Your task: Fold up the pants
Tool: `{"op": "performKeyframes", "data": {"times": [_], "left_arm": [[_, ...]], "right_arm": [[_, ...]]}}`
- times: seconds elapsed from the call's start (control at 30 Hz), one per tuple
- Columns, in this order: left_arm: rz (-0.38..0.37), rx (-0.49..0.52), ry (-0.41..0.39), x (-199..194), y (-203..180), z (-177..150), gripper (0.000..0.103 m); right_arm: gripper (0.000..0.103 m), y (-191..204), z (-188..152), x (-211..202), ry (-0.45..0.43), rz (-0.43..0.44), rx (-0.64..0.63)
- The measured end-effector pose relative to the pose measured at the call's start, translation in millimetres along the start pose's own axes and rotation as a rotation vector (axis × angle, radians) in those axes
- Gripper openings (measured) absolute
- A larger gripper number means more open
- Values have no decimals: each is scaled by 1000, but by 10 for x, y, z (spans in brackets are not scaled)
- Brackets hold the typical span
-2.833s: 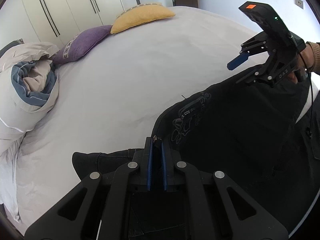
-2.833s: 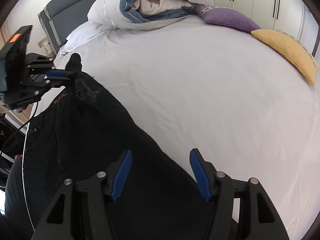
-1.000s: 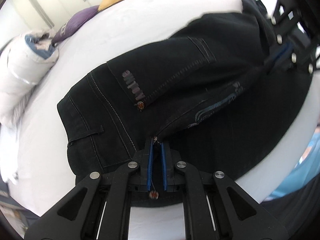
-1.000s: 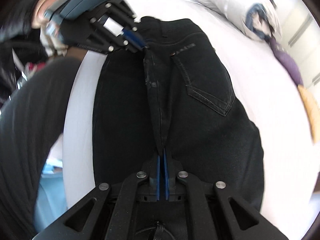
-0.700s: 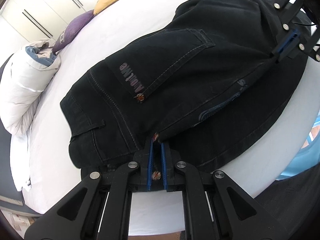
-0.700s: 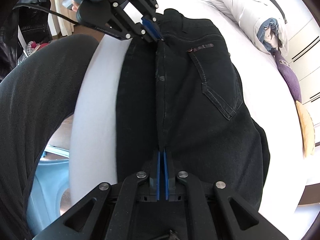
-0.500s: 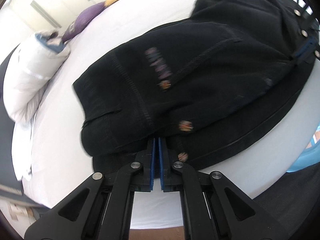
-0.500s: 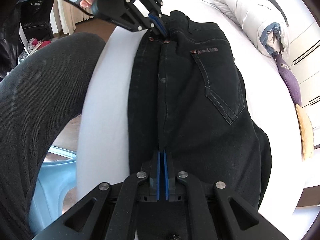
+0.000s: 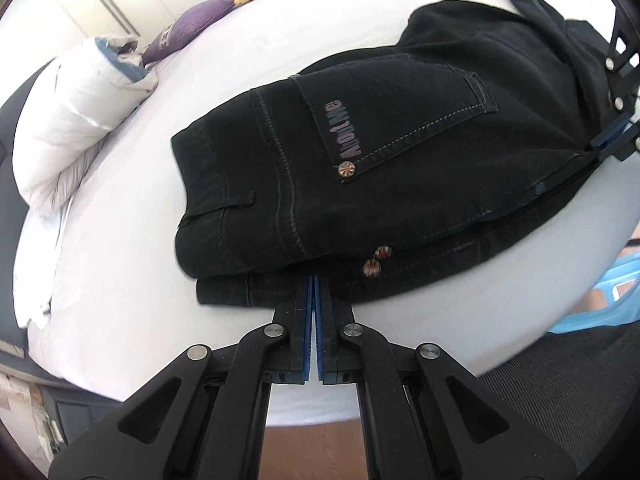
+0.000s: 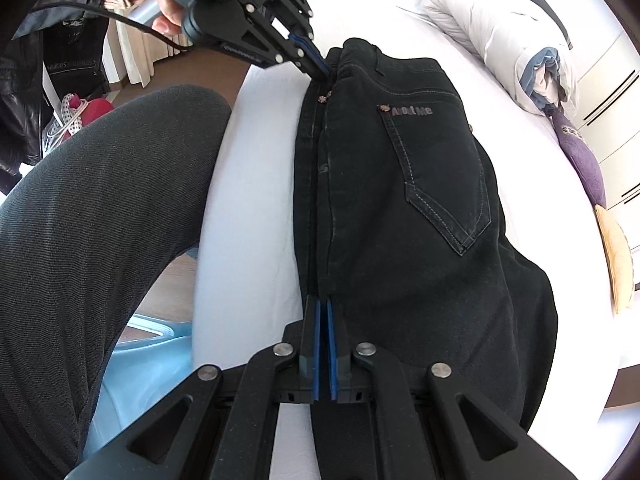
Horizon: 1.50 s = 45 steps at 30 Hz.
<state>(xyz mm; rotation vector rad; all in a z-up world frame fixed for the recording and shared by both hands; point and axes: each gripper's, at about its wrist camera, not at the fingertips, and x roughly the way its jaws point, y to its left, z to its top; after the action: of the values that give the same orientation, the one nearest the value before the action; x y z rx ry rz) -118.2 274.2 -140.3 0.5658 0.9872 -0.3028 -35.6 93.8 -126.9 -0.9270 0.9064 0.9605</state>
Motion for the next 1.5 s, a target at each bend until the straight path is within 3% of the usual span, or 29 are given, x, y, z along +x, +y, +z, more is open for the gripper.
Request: {"op": "performKeyframes", "data": {"times": [0.13,0.27,0.5,0.6,0.7,0.77,0.83,0.87,0.9,0.97,1.03,1.17,1.27,1.37,1.43,1.5], "left_arm": [[6,-34,-4,-127,177,-52,0],[-25,-144,-46,-249,373,2,0],[-87,-224,-149,-323,433,559,1],[-63,-196,-93,-45,429,809,1],[-25,-157,7,301,462,718,1],[-35,-171,26,370,486,605,1],[-25,-166,25,334,470,547,1],[-3,-134,29,325,425,524,1],[26,-97,34,309,374,512,1],[48,-81,45,287,345,523,1],[56,-116,52,205,376,601,2],[43,-159,-65,-203,302,1009,2],[21,-104,-126,-316,-1,1411,2],[-6,-78,-65,-21,-269,1622,2],[-53,-113,57,397,-426,1590,2],[7,-73,12,457,-559,1526,2]], "right_arm": [[5,56,-14,-8,-8,1,-5],[5,109,-27,-19,-15,-1,-19],[5,124,-66,-12,-11,-7,-26],[5,129,-57,0,-8,-17,-19],[6,127,-54,57,0,-10,-5],[8,128,-62,79,-5,-5,10],[13,104,-93,88,-20,9,42],[22,89,-113,93,-29,16,64],[45,77,-134,102,-31,27,91],[70,89,-173,107,-19,39,124],[70,107,-252,4,-47,44,152],[70,-23,-469,-318,-141,84,331],[70,-243,-682,-499,-197,102,501],[70,-446,-949,-636,-230,110,659],[69,-571,-1135,-723,-254,118,758],[70,-627,-1334,-819,-275,110,838]]}}
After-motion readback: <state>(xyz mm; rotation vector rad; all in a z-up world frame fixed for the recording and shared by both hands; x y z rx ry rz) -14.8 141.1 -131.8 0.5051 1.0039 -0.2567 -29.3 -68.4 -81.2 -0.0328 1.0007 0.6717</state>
